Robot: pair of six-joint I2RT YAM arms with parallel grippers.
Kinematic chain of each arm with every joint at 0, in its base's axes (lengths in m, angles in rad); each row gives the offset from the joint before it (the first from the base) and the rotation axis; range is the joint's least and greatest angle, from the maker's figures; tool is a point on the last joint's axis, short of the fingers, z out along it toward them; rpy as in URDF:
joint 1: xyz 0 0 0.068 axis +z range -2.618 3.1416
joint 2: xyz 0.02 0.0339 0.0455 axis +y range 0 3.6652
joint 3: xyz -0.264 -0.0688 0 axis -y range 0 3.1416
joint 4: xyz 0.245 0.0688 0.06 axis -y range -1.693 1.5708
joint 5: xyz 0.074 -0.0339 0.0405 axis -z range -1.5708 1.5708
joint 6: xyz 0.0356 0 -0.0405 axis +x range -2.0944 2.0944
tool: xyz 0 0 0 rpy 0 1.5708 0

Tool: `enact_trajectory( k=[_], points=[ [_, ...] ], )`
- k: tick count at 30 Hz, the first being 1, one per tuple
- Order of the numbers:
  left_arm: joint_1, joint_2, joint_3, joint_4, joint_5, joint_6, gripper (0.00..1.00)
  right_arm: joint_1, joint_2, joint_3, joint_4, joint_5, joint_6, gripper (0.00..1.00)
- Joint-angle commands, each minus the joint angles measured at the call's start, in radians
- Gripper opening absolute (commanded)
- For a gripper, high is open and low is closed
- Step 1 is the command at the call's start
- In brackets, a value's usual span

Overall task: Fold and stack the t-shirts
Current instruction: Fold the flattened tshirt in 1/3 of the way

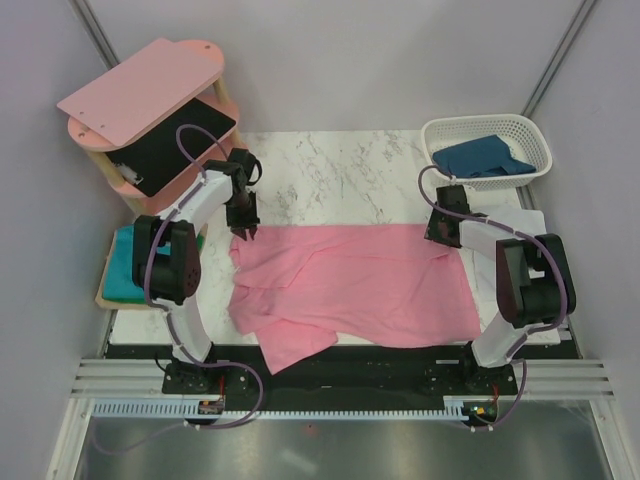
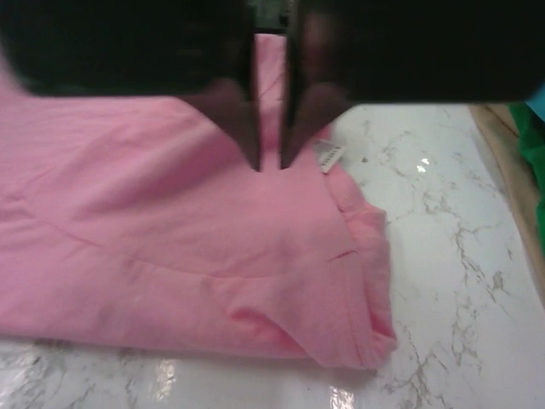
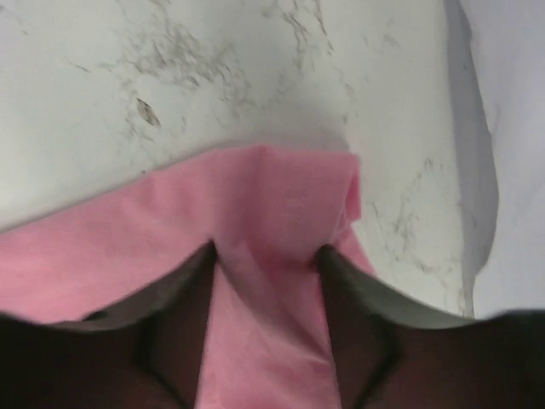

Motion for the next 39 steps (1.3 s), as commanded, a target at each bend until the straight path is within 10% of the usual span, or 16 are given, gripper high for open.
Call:
enact_trajectory(
  k=[1,4,12,23,32,39],
  points=[
    [-0.004,0.059,0.048,0.05,-0.024,-0.024,0.02,-0.009,0.086,0.04,0.002,0.015,0.014,0.37],
    [-0.004,0.119,0.059,0.055,-0.01,-0.025,0.02,-0.01,0.107,0.066,-0.006,0.018,0.011,0.14],
    [-0.004,0.248,0.137,0.055,-0.033,-0.044,0.02,-0.012,0.164,0.167,-0.064,0.038,-0.012,0.14],
    [-0.019,0.397,0.344,0.044,-0.204,-0.044,0.02,-0.012,0.231,0.278,-0.094,0.069,-0.053,0.84],
    [-0.019,0.54,0.612,-0.031,-0.288,-0.014,0.02,-0.012,0.268,0.353,-0.121,0.091,-0.081,0.95],
    [-0.082,0.307,0.472,0.021,-0.331,-0.013,0.02,-0.012,0.054,0.225,-0.091,0.048,-0.089,0.98]
  ],
)
